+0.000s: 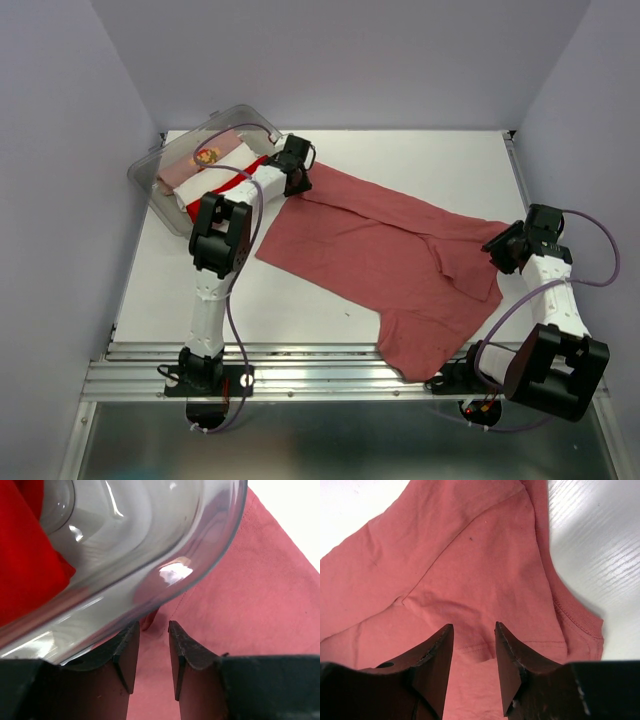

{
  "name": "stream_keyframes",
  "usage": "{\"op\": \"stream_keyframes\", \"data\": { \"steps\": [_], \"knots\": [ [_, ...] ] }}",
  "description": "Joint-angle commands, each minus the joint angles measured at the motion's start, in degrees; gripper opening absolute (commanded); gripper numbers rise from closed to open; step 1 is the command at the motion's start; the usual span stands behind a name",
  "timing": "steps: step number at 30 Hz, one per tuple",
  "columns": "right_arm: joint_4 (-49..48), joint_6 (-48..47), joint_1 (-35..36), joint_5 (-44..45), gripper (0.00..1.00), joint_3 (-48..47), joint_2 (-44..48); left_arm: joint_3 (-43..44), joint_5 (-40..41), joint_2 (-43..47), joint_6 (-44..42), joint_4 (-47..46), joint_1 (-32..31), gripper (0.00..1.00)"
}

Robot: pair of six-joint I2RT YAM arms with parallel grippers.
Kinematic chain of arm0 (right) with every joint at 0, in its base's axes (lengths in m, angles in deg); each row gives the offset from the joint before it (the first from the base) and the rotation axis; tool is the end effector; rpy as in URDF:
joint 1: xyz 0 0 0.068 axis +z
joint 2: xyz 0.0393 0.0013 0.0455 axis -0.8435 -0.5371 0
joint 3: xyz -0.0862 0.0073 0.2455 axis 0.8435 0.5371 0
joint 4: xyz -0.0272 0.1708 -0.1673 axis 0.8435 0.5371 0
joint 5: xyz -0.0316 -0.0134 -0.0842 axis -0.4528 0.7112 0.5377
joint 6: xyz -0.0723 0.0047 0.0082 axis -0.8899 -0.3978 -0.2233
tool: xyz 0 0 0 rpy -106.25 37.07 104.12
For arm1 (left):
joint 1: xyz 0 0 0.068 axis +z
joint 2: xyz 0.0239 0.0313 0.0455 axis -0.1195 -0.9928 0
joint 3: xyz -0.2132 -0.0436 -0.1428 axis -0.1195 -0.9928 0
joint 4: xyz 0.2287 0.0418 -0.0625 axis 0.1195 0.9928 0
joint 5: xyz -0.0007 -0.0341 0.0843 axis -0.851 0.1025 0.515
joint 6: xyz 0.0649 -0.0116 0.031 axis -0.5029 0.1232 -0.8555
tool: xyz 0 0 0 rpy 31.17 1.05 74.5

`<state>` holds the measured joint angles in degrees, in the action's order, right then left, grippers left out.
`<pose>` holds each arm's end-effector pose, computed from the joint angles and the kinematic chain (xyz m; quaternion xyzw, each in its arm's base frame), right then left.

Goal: Roll the t-shirts
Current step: Fold the T-shirt at the center of the board.

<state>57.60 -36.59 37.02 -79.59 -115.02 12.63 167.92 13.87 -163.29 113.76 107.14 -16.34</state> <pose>0.2139 -0.0743 0.2115 0.4288 0.8433 0.0814 0.3135 0.4639 -0.1870 0.1733 -0.1031 0.9100 -0.1080 0.3868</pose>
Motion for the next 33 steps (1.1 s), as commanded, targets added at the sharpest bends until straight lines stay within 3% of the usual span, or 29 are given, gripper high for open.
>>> {"op": "stream_keyframes", "data": {
  "steps": [1,4,10,13,15,18,33],
  "knots": [
    [-0.5,-1.2,0.5,0.4,0.45,-1.9,0.0,2.1,-0.2,-0.6,0.6,0.1,-0.2,0.41],
    [-0.5,-1.1,0.5,0.4,0.45,-1.9,-0.2,2.0,-0.4,-0.8,0.6,-0.2,-0.2,0.41],
    [-0.3,-1.1,0.5,0.8,0.45,-1.8,0.0,2.0,0.2,-0.5,0.5,0.1,-0.2,0.31],
    [-0.3,-1.1,0.5,0.7,0.45,-1.7,0.1,2.2,0.9,-0.1,0.1,0.7,-0.2,0.33],
    [-0.2,-1.1,0.5,0.8,0.45,-1.6,0.3,1.8,1.5,0.5,0.0,0.8,-0.3,0.43],
    [-0.1,-1.1,0.5,1.0,0.45,-1.5,0.5,0.3,3.4,1.6,-0.5,0.0,-0.7,0.48],
    [0.0,-0.9,0.5,1.1,0.45,-1.4,0.8,-0.9,5.2,0.7,-0.6,0.1,-1.5,0.47]
  ]
}}
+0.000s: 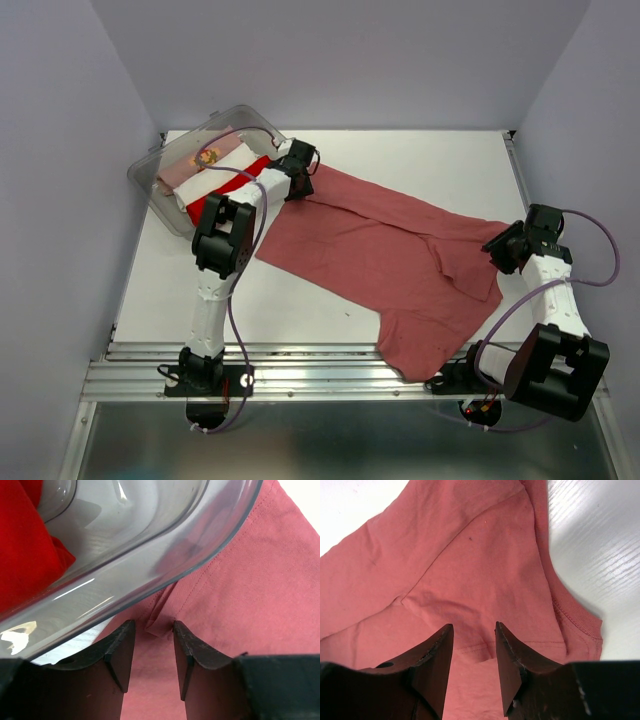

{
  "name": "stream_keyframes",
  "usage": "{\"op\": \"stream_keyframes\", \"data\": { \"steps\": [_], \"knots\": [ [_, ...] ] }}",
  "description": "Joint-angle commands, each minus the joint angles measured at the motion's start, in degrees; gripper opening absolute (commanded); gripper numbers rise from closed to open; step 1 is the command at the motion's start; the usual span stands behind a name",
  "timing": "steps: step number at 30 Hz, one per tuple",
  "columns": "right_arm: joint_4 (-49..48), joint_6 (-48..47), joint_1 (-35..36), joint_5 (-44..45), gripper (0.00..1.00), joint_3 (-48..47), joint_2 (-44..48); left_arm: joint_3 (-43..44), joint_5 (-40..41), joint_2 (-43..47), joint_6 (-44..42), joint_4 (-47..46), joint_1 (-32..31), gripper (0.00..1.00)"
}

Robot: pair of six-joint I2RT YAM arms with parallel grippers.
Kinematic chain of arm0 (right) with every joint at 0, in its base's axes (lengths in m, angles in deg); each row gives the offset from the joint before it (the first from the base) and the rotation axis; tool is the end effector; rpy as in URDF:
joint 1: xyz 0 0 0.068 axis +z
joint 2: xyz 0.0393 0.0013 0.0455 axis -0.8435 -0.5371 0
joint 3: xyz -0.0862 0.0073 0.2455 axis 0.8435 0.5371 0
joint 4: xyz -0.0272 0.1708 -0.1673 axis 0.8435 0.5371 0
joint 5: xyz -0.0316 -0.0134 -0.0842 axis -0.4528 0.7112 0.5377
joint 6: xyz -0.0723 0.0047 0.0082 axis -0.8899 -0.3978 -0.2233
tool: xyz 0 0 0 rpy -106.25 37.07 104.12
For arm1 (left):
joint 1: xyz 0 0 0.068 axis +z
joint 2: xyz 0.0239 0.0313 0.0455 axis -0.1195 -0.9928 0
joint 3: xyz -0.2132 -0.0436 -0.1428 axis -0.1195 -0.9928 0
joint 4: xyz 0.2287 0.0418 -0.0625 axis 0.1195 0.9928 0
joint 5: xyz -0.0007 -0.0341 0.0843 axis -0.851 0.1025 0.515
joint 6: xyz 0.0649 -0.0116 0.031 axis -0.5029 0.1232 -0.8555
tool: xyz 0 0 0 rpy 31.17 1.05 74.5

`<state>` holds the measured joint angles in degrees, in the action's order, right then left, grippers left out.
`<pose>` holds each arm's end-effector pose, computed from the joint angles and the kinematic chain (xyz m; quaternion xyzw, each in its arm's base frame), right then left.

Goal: Roll the t-shirts
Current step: Fold the T-shirt at the center of the board.

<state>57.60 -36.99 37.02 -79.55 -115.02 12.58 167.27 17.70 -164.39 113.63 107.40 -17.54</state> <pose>0.2140 -0.0744 0.2113 0.4260 0.8449 0.0799 0.3135 0.4600 -0.1924 0.1607 -0.1039 0.9139 -0.0757 0.3851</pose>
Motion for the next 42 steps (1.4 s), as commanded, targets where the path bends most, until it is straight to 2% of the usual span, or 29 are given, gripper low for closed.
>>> {"op": "stream_keyframes", "data": {
  "steps": [1,10,14,15,16,28,35,38,40,42],
  "knots": [
    [0.1,-0.4,0.5,1.1,0.45,-1.5,0.9,-0.2,1.3,1.7,-0.5,-0.2,-0.4,0.46],
    [0.3,-0.4,0.5,1.4,0.45,-1.5,1.0,0.1,1.5,2.4,-0.4,-0.3,-0.7,0.23],
    [0.3,-0.4,0.5,1.4,0.45,-1.2,1.2,0.4,1.7,3.1,-0.6,-0.3,-0.8,0.11],
    [0.3,-0.5,0.5,1.4,0.45,-1.1,1.2,0.6,1.8,3.1,-0.7,0.0,-0.8,0.03],
    [0.6,-0.5,0.5,1.4,0.45,-1.0,1.2,0.8,2.0,3.1,-0.7,0.1,-0.8,0.0],
    [5.8,1.5,0.5,1.7,0.46,3.7,3.7,1.9,2.7,6.8,-1.8,1.1,-0.7,0.0],
    [5.0,4.9,0.5,-4.5,0.47,6.9,3.4,2.6,1.9,6.8,-2.9,1.1,-0.8,0.0],
    [2.4,2.1,0.5,-10.2,0.47,7.1,1.7,2.9,0.7,6.8,-3.3,1.1,-0.7,0.0],
    [3.4,0.1,2.5,-10.3,0.47,5.5,-1.2,3.1,0.2,6.7,-3.4,1.1,-0.7,0.0],
    [4.2,-1.6,6.4,-5.7,0.53,2.4,-2.8,3.7,-0.1,6.2,-3.8,1.3,-0.8,0.0]
  ]
}}
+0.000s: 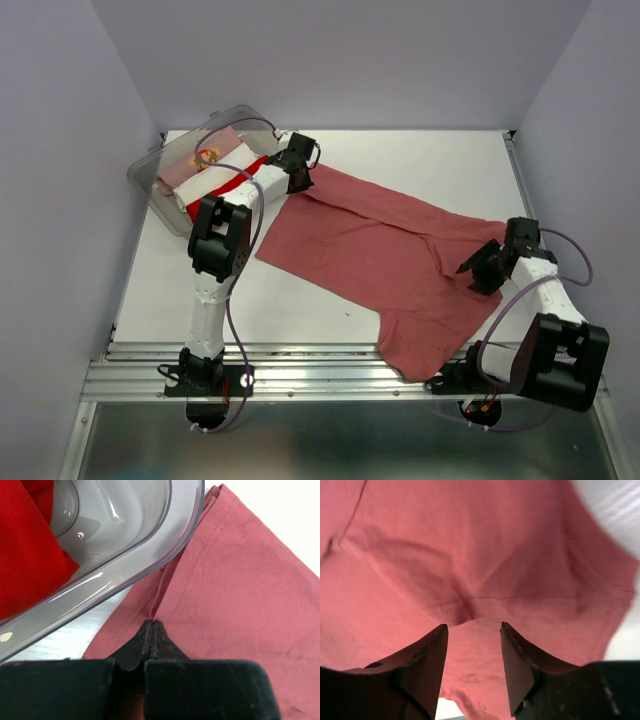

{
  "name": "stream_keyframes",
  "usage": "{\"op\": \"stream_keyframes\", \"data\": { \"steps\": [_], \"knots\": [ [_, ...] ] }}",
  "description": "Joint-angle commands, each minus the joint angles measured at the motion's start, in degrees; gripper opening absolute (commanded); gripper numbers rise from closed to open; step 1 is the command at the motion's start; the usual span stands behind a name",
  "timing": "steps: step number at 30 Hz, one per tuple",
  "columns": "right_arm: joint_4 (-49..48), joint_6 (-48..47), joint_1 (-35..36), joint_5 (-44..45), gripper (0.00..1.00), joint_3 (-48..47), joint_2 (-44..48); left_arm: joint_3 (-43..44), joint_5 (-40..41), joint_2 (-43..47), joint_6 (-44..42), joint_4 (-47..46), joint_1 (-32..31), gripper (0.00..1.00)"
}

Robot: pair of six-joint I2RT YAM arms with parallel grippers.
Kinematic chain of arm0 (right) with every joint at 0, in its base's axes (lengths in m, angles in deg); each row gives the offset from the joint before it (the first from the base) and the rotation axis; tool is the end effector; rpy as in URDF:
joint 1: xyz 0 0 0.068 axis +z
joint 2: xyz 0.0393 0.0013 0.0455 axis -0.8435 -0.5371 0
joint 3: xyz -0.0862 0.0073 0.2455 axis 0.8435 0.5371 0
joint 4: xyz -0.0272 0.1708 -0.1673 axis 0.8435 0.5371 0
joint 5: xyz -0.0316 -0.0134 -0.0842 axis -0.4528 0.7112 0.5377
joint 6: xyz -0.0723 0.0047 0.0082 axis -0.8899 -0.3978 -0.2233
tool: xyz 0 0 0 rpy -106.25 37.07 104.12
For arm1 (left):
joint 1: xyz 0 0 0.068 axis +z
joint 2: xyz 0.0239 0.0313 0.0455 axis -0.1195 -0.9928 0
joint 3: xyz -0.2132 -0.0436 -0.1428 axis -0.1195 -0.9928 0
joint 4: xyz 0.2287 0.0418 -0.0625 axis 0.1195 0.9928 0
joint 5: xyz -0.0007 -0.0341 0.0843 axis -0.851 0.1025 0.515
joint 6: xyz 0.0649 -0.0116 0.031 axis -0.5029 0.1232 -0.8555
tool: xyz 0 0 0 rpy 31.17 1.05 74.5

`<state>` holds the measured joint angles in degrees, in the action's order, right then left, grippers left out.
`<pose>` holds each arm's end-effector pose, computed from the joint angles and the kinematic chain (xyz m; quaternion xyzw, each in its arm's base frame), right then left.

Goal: Roll the t-shirts
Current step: Fold the T-shirt at the center of the board.

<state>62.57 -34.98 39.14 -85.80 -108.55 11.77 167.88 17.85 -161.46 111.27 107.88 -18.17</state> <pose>0.1935 -0.0519 0.1698 0.4302 0.8710 0.1283 0.1994 0.4557 -0.1963 0.1877 -0.0832 0.9056 -0.0811 0.4078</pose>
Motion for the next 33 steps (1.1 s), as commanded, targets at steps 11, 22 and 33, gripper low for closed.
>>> {"op": "stream_keyframes", "data": {
  "steps": [11,22,33],
  "knots": [
    [-4.2,-2.3,12.0,7.6,0.49,-7.2,-9.7,4.7,0.6,2.8,-2.1,2.0,-0.2,0.0],
    [-5.1,-3.8,12.6,8.6,0.2,-7.3,-11.9,5.3,0.7,2.3,-2.3,2.1,-0.1,0.0],
    [-0.5,-5.7,12.6,8.8,0.01,-10.4,-7.8,7.4,1.0,1.8,-3.1,2.8,0.2,0.0]
  ]
}}
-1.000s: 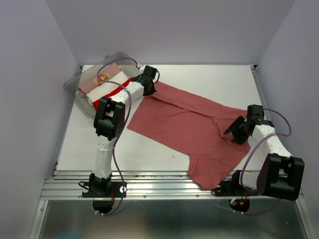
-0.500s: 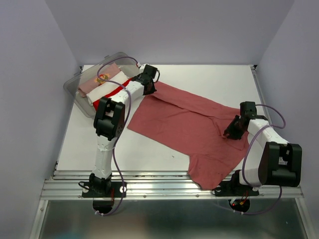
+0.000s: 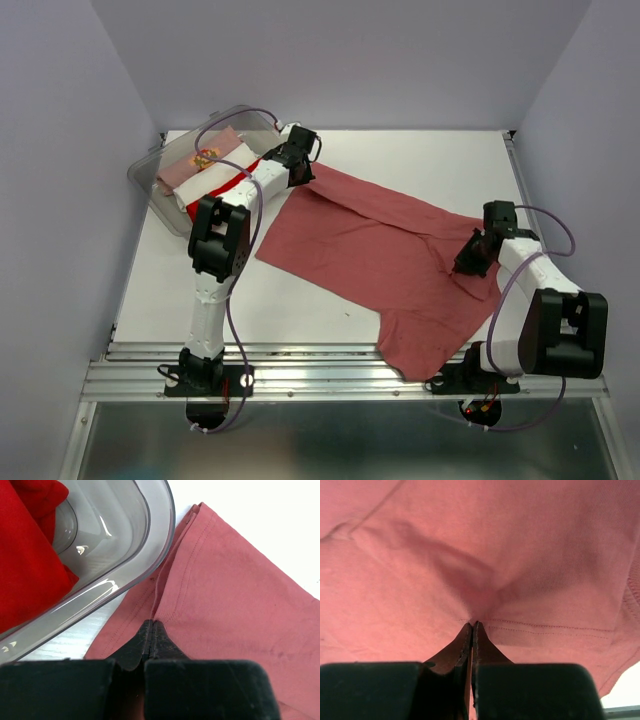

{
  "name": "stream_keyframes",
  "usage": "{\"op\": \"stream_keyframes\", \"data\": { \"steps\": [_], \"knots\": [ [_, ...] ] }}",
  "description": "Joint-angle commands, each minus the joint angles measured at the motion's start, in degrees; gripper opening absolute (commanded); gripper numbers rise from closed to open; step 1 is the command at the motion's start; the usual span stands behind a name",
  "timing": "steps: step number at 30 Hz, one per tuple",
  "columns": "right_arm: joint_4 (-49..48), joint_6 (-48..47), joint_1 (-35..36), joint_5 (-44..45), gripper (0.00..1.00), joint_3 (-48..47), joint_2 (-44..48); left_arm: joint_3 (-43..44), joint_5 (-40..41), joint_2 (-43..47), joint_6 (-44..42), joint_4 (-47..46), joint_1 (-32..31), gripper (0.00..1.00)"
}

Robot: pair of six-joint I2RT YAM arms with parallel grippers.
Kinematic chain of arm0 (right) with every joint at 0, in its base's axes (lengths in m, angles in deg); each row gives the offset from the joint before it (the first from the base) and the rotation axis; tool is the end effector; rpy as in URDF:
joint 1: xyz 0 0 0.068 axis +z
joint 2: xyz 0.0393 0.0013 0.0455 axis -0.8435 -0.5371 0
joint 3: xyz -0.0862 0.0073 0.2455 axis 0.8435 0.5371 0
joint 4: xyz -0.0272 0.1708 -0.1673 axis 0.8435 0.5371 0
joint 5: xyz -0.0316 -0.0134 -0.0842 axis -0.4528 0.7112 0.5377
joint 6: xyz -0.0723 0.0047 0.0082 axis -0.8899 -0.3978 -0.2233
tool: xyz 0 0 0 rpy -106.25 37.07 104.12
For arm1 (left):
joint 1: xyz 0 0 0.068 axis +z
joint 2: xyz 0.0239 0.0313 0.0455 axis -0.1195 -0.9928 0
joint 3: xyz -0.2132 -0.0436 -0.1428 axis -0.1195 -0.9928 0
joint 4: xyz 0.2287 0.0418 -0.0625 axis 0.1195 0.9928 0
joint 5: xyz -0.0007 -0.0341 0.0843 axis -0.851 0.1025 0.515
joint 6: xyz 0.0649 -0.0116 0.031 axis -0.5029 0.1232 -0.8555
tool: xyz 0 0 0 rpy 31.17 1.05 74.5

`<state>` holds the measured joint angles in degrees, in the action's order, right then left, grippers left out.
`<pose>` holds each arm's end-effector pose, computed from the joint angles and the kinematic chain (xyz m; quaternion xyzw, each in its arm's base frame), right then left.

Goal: Roll the t-shirts
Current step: Fold the T-shirt at the center of the board.

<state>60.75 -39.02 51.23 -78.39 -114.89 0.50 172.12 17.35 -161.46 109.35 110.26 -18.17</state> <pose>0.2343 -0.0218 0.1623 0.3211 0.9269 0.0750 0.1793 0.4601 -0.1989 0.2078 -0.0679 0.9008 -0.0851 0.4204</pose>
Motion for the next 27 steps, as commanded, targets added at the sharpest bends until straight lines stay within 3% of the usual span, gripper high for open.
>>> {"op": "stream_keyframes", "data": {
  "steps": [1,27],
  "knots": [
    [2.6,-2.1,0.5,1.4,0.01,-4.9,3.9,3.3,1.5,1.7,-1.2,0.5,0.4,0.0],
    [9.2,-4.0,1.0,-1.2,0.01,-4.7,7.7,0.9,1.5,0.7,-2.5,0.9,2.9,0.0]
  ]
}}
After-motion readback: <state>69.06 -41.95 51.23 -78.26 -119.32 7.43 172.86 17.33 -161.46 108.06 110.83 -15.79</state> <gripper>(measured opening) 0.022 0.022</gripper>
